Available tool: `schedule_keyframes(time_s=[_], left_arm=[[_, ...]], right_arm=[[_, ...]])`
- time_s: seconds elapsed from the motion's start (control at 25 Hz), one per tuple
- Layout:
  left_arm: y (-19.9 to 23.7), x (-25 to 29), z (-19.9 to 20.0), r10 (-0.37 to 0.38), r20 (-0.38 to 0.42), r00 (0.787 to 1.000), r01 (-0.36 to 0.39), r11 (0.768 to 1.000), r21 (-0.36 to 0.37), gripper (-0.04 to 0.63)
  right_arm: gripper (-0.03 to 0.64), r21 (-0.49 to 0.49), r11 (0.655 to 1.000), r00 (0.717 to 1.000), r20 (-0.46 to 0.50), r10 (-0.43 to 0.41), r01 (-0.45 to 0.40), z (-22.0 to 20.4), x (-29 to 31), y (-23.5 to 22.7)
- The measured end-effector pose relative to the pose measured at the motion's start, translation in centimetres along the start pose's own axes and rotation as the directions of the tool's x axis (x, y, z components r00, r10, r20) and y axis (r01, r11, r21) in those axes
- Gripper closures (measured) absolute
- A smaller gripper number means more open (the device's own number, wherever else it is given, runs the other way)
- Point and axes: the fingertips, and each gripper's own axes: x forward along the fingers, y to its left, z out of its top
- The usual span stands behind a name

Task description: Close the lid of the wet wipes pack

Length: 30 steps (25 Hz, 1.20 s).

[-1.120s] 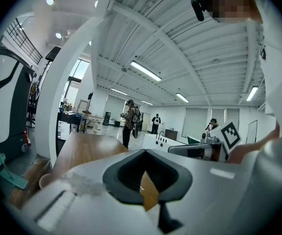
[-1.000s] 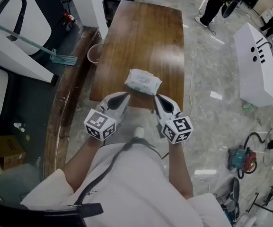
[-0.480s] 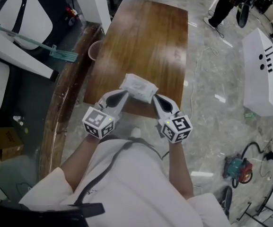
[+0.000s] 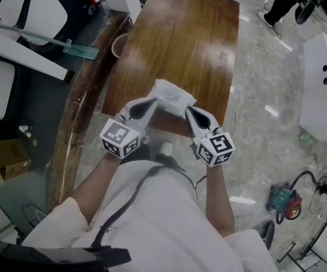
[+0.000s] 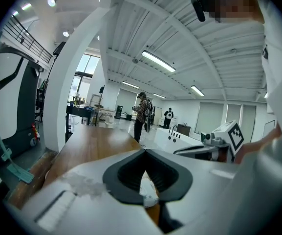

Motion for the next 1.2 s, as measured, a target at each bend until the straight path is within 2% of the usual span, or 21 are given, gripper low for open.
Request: schedule_keyframes(time_s=[0.2, 0.52, 0.84, 0.96, 1.12, 1.2], left_arm=[[1.2, -0.4, -1.1, -0.022, -0.028, 0.999, 0.021, 1.0, -0.013, 0.594], [3.3, 0.1, -1.5, -0.114, -0.063, 0.991, 0.114, 0.993, -0.016, 0.594], [4.3, 2.0, -3.8, -0.212, -0.144, 0.967, 0.211, 0.977, -0.027, 0.595], [4.8, 3.3, -4.9, -0.224, -0.178, 0.958, 0.219, 0.975, -0.044, 0.597], [5.2, 5.1, -5.5, -0.242, -0.179, 0.954, 0.24, 0.97, -0.033, 0.594], [5.3, 5.6, -6.3, -0.254, -0.188, 0.949, 0.253, 0.967, -0.033, 0.594]], right_arm=[[0.607, -0.008, 1.0, 1.0, -0.01, -0.013, 0.013, 0.2, 1.1, 0.5], [0.607, 0.03, 0.992, 0.993, 0.005, -0.119, 0.119, 0.3, 3.1, -0.5], [0.607, 0.056, 0.98, 0.981, 0.01, -0.192, 0.191, 0.0, 4.8, -2.4], [0.607, 0.045, 0.976, 0.977, -0.017, -0.214, 0.214, -0.9, 5.2, -3.7], [0.606, 0.015, 0.972, 0.969, -0.08, -0.234, 0.236, -2.8, 5.9, -5.4], [0.565, 0.001, 0.973, 0.967, -0.111, -0.23, 0.232, -3.7, 6.4, -5.7]])
